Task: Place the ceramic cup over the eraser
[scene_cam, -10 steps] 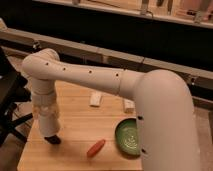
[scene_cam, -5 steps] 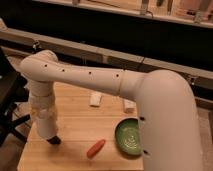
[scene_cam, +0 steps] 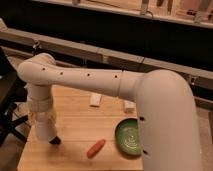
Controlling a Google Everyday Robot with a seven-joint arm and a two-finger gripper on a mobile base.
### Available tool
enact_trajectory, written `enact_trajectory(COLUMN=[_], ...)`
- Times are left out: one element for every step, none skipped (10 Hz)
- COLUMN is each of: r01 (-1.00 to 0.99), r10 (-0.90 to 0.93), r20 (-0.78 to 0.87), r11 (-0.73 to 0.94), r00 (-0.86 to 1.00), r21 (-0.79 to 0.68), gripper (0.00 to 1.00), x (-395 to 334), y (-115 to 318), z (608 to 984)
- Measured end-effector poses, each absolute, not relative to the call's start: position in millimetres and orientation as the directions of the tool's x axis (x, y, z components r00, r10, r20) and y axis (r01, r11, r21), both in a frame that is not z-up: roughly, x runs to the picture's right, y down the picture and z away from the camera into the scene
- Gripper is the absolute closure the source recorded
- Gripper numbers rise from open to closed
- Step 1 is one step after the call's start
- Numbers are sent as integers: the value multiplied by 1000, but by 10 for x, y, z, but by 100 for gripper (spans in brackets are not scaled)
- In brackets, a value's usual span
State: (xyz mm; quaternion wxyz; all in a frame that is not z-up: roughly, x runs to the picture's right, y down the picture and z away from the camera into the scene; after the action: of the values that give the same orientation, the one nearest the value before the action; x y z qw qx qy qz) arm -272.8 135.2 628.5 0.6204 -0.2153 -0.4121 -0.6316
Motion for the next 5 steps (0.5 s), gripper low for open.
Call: enact_trajectory(r01=[962, 963, 964, 964, 964], r10=[-608, -611, -611, -611, -608], r20=[782, 781, 781, 781, 784], r11=[109, 108, 106, 106, 109], r00=[-135, -132, -131, -131, -128], r21=[251, 247, 245, 244, 242], gripper=[27, 20, 20, 20, 20], x=[-2719, -2711, -2711, -2715, -2705], y=[1367, 1384, 1399, 1408, 1419], z=[6298, 6317, 6330, 6336, 6352])
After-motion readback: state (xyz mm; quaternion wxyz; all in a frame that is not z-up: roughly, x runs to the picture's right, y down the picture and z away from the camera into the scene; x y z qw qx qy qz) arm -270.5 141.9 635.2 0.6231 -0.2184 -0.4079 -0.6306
